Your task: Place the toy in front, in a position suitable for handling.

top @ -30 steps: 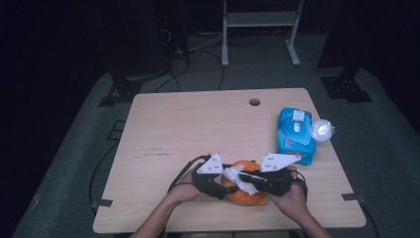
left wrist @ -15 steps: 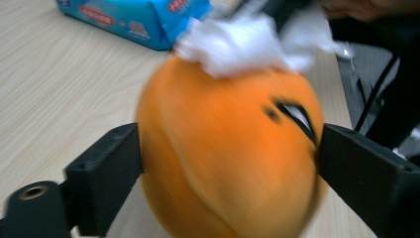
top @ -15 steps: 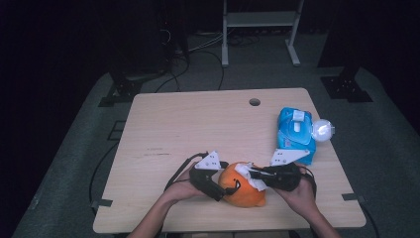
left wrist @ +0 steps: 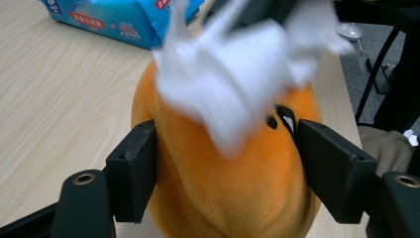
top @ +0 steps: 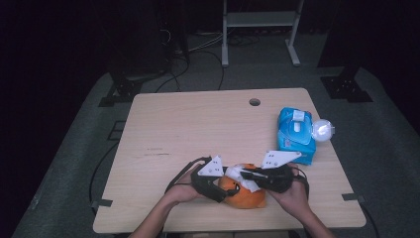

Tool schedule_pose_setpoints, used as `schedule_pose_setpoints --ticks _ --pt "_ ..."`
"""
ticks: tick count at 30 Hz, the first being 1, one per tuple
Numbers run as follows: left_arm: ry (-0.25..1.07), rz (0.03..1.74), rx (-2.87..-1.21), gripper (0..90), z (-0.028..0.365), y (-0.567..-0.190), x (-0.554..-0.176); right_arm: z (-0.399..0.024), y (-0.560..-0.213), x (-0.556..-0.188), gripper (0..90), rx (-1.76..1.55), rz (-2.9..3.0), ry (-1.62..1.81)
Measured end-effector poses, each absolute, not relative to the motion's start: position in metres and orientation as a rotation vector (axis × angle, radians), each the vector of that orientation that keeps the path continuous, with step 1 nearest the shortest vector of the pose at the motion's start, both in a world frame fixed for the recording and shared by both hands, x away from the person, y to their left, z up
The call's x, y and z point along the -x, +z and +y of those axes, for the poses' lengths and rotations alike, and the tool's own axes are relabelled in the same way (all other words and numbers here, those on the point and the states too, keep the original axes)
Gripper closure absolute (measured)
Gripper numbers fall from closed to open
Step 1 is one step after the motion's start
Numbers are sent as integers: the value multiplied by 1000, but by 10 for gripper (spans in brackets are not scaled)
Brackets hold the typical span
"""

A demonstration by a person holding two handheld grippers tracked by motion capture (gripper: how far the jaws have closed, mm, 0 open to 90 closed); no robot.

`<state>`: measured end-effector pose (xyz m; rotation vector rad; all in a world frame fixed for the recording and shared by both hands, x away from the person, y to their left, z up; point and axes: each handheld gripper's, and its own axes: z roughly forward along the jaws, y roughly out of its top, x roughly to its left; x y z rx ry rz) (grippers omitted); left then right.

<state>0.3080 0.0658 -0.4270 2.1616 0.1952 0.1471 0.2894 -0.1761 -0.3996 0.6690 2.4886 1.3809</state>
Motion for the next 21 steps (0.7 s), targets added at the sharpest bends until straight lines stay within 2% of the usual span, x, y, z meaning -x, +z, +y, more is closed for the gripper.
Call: schedule_pose_setpoints --ticks 3,7,11,13,14,15,17,21 --pt "121 209 -2153 268 68 -428 -309 -196 -406 -296 842 -758 2477 1379" --pt "75 238 -2129 197 69 -428 -314 -202 -407 -296 842 -785 2487 1389" --pt "4 345 -2120 49 66 -433 -321 -198 -408 -293 841 -697 2530 1397" --pt "-17 341 -2123 61 65 -435 -322 -197 -408 -293 841 -681 2534 1398" --pt "-16 329 -2123 100 65 -436 -320 -196 -408 -292 841 -681 2538 1400" --pt "12 315 -2126 199 66 -434 -319 -195 -407 -293 842 -682 2538 1386" --pt "32 302 -2130 273 66 -433 -318 -195 -404 -292 843 -685 2514 1399" --pt "176 215 -2086 328 59 -424 -308 -179 -389 -284 842 -605 2473 1431"
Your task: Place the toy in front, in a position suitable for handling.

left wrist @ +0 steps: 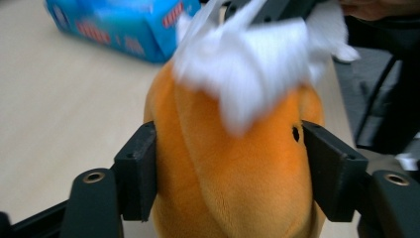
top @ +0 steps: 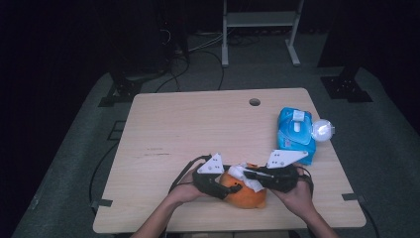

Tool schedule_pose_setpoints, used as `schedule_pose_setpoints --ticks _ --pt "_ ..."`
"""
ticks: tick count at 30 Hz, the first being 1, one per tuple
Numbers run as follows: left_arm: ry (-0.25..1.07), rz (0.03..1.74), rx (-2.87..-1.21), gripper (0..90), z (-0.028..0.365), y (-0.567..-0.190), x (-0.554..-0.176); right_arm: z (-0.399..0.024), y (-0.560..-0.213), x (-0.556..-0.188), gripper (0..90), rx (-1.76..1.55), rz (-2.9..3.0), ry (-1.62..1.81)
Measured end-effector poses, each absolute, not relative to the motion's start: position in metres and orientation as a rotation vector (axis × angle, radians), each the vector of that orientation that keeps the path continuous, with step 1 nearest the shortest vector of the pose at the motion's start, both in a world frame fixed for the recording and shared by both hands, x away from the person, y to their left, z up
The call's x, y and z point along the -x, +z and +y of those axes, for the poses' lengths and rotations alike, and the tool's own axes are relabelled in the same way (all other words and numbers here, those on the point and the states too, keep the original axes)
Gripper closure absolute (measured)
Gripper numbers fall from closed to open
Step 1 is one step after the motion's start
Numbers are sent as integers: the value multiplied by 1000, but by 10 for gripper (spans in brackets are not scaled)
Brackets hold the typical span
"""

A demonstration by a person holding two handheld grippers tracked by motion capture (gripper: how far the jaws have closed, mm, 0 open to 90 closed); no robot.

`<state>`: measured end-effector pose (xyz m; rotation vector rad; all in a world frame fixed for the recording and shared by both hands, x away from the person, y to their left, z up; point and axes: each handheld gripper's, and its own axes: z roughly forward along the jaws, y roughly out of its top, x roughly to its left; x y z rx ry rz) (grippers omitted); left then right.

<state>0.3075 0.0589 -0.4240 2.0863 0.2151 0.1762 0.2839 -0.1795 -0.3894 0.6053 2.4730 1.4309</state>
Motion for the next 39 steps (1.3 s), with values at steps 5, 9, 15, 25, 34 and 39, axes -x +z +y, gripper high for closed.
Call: schedule_pose_setpoints --ticks 5,9,15,25,34,39 --pt "432 138 -2058 333 50 -419 -299 -176 -379 -286 842 -611 2397 1445" --pt "415 151 -2081 291 51 -428 -302 -187 -389 -298 842 -699 2389 1382" --pt "282 298 -2048 131 59 -428 -314 -208 -404 -309 842 -826 2412 1409" --pt "334 177 -2112 311 57 -429 -304 -176 -394 -291 842 -671 2415 1421" --pt "251 248 -2114 293 69 -434 -317 -208 -405 -308 842 -842 2373 1379" --pt "199 303 -2032 136 68 -425 -319 -194 -405 -301 842 -790 2387 1361"
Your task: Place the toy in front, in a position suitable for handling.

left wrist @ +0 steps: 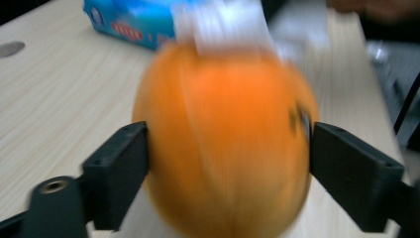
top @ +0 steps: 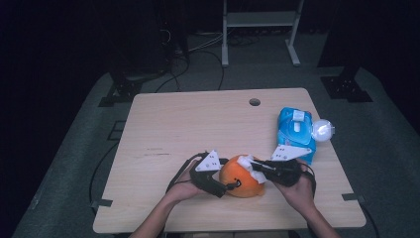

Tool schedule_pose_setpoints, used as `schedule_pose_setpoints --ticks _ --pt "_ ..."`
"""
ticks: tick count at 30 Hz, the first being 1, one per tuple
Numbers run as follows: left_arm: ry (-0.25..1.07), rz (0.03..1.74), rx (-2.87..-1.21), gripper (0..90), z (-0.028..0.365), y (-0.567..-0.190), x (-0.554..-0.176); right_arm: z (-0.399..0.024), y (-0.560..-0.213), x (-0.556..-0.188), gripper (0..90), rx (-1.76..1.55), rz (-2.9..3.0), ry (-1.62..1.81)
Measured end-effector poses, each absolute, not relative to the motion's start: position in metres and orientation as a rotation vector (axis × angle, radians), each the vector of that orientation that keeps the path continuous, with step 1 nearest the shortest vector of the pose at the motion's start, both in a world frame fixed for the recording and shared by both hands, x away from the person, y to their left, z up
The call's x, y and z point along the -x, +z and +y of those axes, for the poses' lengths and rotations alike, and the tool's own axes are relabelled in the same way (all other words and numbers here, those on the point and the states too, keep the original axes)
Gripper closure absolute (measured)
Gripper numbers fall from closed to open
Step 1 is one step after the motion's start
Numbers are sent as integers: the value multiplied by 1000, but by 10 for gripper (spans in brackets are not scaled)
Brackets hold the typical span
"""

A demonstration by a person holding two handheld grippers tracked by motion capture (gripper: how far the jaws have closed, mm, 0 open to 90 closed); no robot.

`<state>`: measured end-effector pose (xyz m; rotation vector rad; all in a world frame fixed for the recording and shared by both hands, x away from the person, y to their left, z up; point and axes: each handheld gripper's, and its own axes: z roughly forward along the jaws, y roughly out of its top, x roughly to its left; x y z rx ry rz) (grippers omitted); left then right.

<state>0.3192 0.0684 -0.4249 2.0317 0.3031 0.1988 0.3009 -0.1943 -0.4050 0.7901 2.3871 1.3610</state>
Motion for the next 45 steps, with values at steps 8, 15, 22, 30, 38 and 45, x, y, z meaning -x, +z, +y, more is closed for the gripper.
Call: schedule_pose_setpoints --ticks 8,15,22,30,38,45 --pt "239 272 -2064 284 69 -429 -318 -179 -400 -293 842 -699 2400 1343" --pt "223 277 -2063 306 72 -432 -320 -205 -404 -302 842 -807 2369 1346" --pt "272 198 -2108 292 59 -426 -307 -184 -399 -292 841 -713 2376 1339" --pt "250 219 -2114 312 68 -428 -312 -183 -398 -292 842 -682 2384 1312" --pt "226 248 -2115 294 73 -429 -316 -201 -402 -294 842 -750 2368 1325" --pt "322 201 -2119 244 62 -421 -310 -185 -403 -289 841 -702 2374 1296"
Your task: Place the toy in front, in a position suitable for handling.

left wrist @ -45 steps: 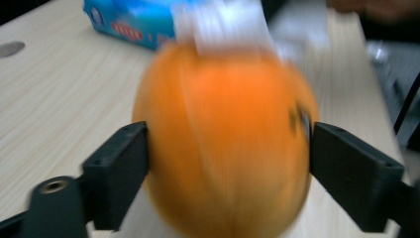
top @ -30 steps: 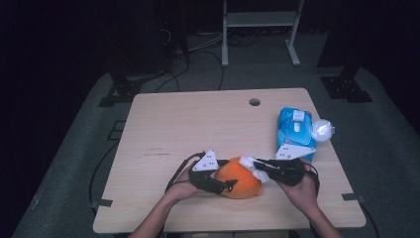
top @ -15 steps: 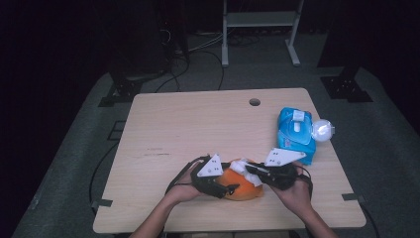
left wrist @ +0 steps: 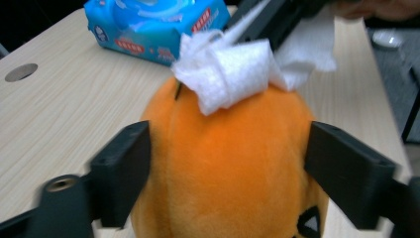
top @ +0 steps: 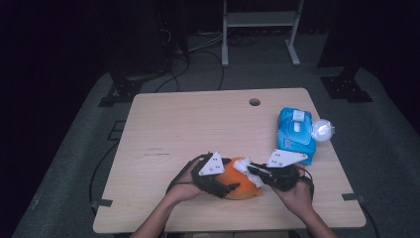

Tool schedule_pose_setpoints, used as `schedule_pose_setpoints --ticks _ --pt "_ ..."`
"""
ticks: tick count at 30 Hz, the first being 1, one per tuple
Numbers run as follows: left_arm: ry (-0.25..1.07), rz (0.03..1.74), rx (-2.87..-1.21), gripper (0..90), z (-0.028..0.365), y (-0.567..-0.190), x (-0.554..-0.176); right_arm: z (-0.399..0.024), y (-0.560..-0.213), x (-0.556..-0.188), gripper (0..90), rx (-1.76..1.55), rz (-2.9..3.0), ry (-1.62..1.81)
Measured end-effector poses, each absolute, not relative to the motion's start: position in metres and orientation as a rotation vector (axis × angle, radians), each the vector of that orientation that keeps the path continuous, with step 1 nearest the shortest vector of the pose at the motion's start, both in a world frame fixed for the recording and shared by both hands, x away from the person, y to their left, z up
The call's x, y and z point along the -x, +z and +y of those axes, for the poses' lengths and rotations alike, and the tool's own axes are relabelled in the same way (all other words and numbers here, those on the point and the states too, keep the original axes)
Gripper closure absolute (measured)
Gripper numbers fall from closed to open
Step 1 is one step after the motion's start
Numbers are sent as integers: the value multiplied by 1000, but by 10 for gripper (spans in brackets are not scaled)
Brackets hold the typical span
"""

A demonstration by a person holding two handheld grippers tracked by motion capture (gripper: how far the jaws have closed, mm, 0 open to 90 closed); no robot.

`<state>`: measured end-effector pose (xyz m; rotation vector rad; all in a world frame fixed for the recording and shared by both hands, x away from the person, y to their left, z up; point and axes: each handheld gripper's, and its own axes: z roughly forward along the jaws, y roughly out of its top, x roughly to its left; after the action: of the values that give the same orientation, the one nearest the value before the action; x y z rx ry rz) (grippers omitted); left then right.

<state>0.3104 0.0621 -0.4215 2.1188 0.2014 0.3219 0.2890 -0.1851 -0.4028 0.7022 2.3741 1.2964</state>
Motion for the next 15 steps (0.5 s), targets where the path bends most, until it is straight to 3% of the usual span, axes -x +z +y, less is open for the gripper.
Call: schedule_pose_setpoints --ticks 4,8,15 --pt "282 249 -2106 327 72 -426 -318 -189 -404 -291 841 -721 2373 1321" --pt "214 377 -2066 330 90 -433 -333 -190 -410 -292 841 -731 2398 1297" --pt "166 433 -2032 311 99 -437 -340 -188 -416 -293 841 -732 2445 1282"
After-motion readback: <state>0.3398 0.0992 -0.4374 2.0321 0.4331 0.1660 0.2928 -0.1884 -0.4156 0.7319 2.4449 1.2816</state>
